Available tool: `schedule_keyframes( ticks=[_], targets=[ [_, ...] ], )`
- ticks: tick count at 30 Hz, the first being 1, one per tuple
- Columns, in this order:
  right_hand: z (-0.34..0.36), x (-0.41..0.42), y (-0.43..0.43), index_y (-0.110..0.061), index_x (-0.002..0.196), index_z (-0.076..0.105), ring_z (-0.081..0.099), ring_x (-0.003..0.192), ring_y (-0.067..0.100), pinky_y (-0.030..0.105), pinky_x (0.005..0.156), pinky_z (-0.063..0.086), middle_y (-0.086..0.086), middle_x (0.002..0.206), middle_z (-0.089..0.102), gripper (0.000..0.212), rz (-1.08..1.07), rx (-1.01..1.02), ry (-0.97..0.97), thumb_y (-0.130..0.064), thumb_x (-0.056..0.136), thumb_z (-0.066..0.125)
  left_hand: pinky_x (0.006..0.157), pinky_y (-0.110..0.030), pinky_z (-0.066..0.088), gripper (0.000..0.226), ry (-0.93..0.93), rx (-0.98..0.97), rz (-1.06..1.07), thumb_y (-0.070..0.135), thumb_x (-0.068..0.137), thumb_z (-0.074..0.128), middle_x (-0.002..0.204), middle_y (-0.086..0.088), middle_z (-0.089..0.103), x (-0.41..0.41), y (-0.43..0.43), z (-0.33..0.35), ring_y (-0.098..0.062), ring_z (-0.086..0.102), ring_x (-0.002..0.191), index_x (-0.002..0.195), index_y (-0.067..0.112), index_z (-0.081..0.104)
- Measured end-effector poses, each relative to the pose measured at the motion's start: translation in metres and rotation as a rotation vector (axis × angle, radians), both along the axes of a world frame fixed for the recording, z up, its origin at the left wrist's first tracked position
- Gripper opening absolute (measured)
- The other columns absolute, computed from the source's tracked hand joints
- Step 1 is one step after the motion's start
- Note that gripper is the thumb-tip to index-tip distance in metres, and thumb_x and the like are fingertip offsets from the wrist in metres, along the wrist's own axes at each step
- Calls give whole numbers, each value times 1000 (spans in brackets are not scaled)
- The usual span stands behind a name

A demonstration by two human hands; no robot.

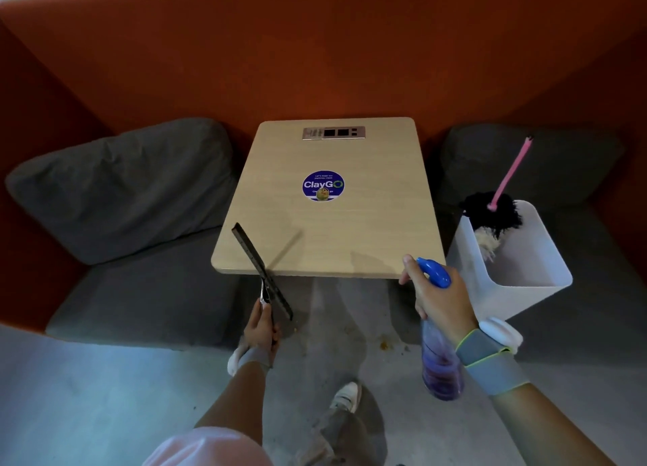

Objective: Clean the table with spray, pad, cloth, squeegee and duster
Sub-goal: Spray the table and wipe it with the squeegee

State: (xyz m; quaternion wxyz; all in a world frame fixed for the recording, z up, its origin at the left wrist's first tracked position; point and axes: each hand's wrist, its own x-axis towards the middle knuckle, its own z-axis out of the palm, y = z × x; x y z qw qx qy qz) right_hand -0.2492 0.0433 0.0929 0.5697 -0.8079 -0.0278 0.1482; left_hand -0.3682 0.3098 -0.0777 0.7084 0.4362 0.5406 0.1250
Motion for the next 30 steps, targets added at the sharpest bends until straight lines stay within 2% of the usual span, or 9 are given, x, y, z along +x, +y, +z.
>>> schedule_keyframes(
  ticks=[3,6,10,16,20,24,30],
  targets=[
    [4,-2,-16,-10,66,64,43,34,16,34,53,44,0,36,41,47,-40,-23,-16,-48,93,55,38,-15,27,31,-24,2,-76,33,96,54,52,-3,43,4,-22,-7,-10,34,36,126,44,54],
    [5,-4,-32,-4,68,63,39,33,14,28,46,39,1,37,40,47,-98,-13,-5,-44,93,58,37,-15,24,37,-12,-6,-77,32,98,52,52,-3,40,11,-33,-16,-10,31,34,132,43,48],
    [4,-7,-48,-7,69,63,42,35,11,27,47,41,1,41,44,45,-138,-33,28,-45,92,59,38,-16,25,37,40,28,-105,33,96,53,52,-2,38,17,-41,-23,-12,30,37,133,40,51],
    [-2,-10,-66,-12,65,63,42,39,14,29,47,38,-5,40,43,44,-188,-14,84,-48,91,59,36,-15,29,36,40,121,-388,34,95,56,45,1,41,37,-84,-17,-8,31,32,132,34,53],
    [0,-10,-78,-14,62,63,42,39,14,32,52,42,-4,40,44,44,-239,-7,80,-47,90,60,35,-14,27,42,50,77,-405,28,96,56,47,-1,41,44,-98,-21,-7,33,32,137,33,48],
    [-5,-8,-84,-18,59,64,47,50,15,34,62,44,-7,42,51,43,-282,-1,73,-48,90,60,37,-14,27,44,71,75,-417,29,96,55,43,2,42,44,-101,-24,-8,33,33,139,35,45],
    [-10,-10,-78,-19,60,65,46,48,13,31,57,42,-4,47,52,41,-285,57,119,-48,89,61,41,-16,27,44,70,60,-408,30,97,53,46,0,41,44,-105,-29,-10,32,35,139,38,43]
  ],
)
